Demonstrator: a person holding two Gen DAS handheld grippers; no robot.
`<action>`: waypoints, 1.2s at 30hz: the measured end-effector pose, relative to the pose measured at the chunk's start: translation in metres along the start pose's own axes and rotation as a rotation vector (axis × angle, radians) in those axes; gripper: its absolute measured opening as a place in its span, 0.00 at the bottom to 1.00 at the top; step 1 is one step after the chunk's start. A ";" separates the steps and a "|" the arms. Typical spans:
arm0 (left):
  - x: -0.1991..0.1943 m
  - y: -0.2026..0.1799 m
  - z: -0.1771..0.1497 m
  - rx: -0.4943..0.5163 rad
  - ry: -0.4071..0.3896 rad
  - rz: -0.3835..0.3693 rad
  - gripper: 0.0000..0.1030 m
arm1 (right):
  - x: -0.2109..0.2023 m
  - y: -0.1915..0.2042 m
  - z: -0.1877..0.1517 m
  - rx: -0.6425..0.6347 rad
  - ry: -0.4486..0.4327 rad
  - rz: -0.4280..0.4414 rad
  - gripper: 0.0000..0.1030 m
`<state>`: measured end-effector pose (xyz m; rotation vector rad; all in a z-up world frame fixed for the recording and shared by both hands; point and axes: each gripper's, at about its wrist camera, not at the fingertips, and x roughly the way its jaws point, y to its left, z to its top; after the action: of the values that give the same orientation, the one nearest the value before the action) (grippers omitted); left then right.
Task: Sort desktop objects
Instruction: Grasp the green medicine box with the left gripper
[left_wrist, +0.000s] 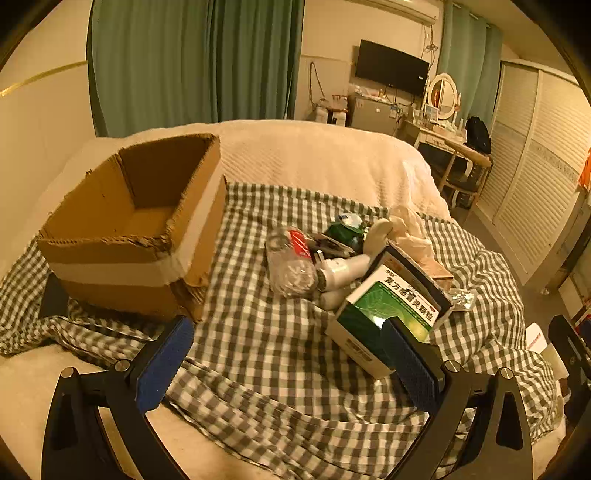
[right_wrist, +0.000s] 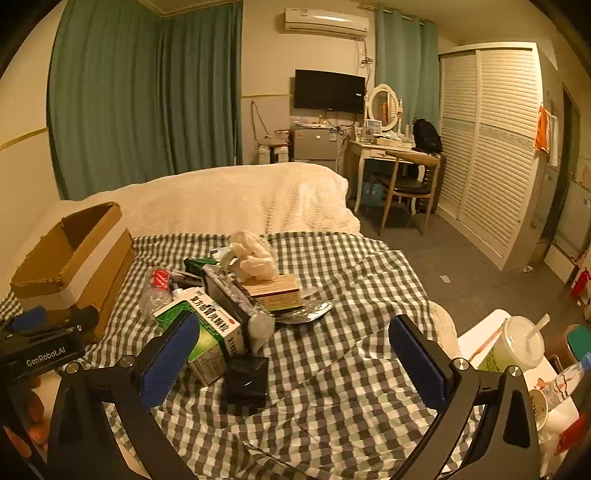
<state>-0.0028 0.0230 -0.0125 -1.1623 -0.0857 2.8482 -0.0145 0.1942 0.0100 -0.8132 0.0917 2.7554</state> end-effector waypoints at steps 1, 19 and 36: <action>0.002 -0.004 0.000 0.002 0.005 -0.001 1.00 | 0.000 -0.002 0.000 0.002 0.001 -0.005 0.99; 0.060 -0.058 -0.003 0.332 0.025 -0.213 1.00 | 0.014 -0.054 0.000 0.136 0.064 0.018 1.00; 0.106 -0.078 -0.023 0.543 0.071 -0.353 0.98 | 0.050 -0.026 -0.014 0.061 0.213 0.031 1.00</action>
<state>-0.0594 0.1094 -0.0971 -1.0031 0.4155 2.3056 -0.0406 0.2293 -0.0282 -1.0941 0.2305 2.6710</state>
